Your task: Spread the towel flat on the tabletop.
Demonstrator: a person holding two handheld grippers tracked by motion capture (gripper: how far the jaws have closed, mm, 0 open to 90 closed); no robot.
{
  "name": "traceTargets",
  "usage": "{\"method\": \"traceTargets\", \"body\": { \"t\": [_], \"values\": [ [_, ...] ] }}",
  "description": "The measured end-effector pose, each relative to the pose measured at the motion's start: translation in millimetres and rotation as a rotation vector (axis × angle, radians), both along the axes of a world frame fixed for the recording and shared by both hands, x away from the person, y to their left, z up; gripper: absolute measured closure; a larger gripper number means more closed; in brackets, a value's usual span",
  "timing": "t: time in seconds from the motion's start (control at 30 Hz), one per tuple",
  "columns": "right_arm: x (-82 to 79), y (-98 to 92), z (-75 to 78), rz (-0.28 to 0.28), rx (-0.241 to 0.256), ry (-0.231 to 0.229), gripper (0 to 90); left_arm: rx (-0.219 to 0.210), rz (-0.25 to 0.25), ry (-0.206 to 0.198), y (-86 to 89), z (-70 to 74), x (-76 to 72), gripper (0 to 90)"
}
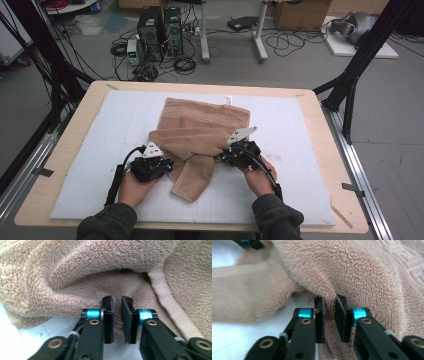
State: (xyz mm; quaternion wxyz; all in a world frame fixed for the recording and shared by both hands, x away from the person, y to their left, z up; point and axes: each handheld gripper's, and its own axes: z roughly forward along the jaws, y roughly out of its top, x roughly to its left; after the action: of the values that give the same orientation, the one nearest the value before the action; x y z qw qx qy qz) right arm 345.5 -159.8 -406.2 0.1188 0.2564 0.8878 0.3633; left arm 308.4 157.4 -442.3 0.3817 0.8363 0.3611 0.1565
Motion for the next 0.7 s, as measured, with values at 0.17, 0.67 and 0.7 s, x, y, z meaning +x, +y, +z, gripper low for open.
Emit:
{"method": "traceTargets", "body": {
  "t": [0.17, 0.67, 0.7],
  "values": [
    [-11.1, -5.5, 15.8, 0.042, 0.013, -0.023, 81.9, 0.004, -0.018, -0.004, 3.7, 6.2, -2.4, 84.8],
    [-2.2, -21.7, 69.3, 0.026, -0.001, -0.036, 82.7, -0.016, 0.062, -0.085, 60.0, 60.6, 3.1, 85.6],
    [13.3, -21.3, 59.9, -0.004, -0.012, -0.001, 82.6, 0.002, 0.075, -0.08, 60.8, 57.8, 9.3, 85.7]
  ]
}}
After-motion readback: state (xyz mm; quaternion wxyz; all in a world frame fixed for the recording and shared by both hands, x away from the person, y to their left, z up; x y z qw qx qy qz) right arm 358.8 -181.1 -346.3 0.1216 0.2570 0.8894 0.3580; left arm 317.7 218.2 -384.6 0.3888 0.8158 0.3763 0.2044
